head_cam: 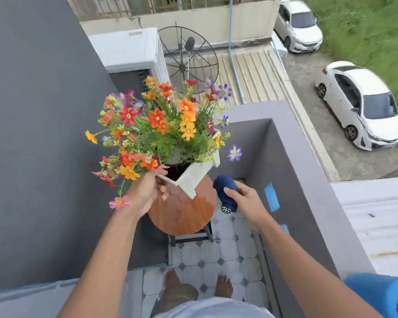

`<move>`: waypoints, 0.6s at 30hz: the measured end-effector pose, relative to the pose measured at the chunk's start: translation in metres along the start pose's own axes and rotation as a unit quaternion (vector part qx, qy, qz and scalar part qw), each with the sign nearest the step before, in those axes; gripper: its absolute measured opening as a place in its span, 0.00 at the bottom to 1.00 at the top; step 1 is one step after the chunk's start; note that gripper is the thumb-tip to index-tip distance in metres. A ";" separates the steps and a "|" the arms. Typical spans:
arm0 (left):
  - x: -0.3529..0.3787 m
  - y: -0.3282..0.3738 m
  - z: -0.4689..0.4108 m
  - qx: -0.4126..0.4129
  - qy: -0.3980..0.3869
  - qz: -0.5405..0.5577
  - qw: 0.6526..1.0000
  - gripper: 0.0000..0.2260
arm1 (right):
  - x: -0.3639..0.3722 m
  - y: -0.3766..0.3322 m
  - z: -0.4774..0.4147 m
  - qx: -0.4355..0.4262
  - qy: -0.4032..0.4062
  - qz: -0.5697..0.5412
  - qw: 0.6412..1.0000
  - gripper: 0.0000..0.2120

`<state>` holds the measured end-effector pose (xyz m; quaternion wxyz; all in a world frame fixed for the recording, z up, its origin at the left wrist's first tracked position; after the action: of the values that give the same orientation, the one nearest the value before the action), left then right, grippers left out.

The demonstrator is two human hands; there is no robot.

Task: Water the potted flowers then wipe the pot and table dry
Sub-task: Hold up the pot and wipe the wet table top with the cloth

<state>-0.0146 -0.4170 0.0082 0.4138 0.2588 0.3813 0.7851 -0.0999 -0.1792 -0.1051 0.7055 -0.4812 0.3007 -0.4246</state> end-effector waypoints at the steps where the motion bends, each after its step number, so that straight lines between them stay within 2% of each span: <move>1: -0.005 0.003 -0.007 0.004 0.005 0.002 1.000 0.11 | 0.014 0.011 -0.009 0.004 -0.014 0.030 0.999 0.10; 3: -0.012 0.010 -0.019 0.016 0.025 0.012 1.000 0.11 | 0.042 0.032 -0.026 -0.005 -0.025 0.111 0.994 0.11; 6: -0.020 0.021 -0.036 0.033 0.050 0.028 0.998 0.12 | 0.097 0.060 -0.051 -0.060 -0.007 0.255 0.965 0.18; 9: -0.029 0.028 -0.055 0.043 0.070 0.037 0.996 0.12 | 0.150 0.091 -0.067 -0.094 -0.055 0.344 0.933 0.24; 12: -0.037 0.030 -0.070 0.044 0.075 0.044 0.995 0.11 | 0.183 0.130 -0.066 -0.172 -0.136 0.425 0.878 0.21; 14: -0.046 0.030 -0.081 0.038 0.076 0.049 0.995 0.11 | 0.194 0.160 -0.058 -0.195 -0.191 0.470 0.839 0.23; 16: -0.056 0.028 -0.088 0.030 0.075 0.051 0.995 0.11 | 0.195 0.174 -0.052 -0.223 -0.213 0.504 0.807 0.27; 18: -0.065 0.023 -0.095 0.017 0.080 0.044 0.996 0.11 | 0.185 0.176 -0.060 -0.246 -0.212 0.522 0.788 0.25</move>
<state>-0.0594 -0.5172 -0.0340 0.3422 0.2190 0.4149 0.8141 -0.0101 -0.3380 -0.2939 0.7236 -0.4860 0.4429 0.2098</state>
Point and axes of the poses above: each hand's wrist, its own z-axis away from the middle knuckle, its own x-axis out of the palm, y = z × x, the point moved 4 cm from there along -z, towards the middle knuckle
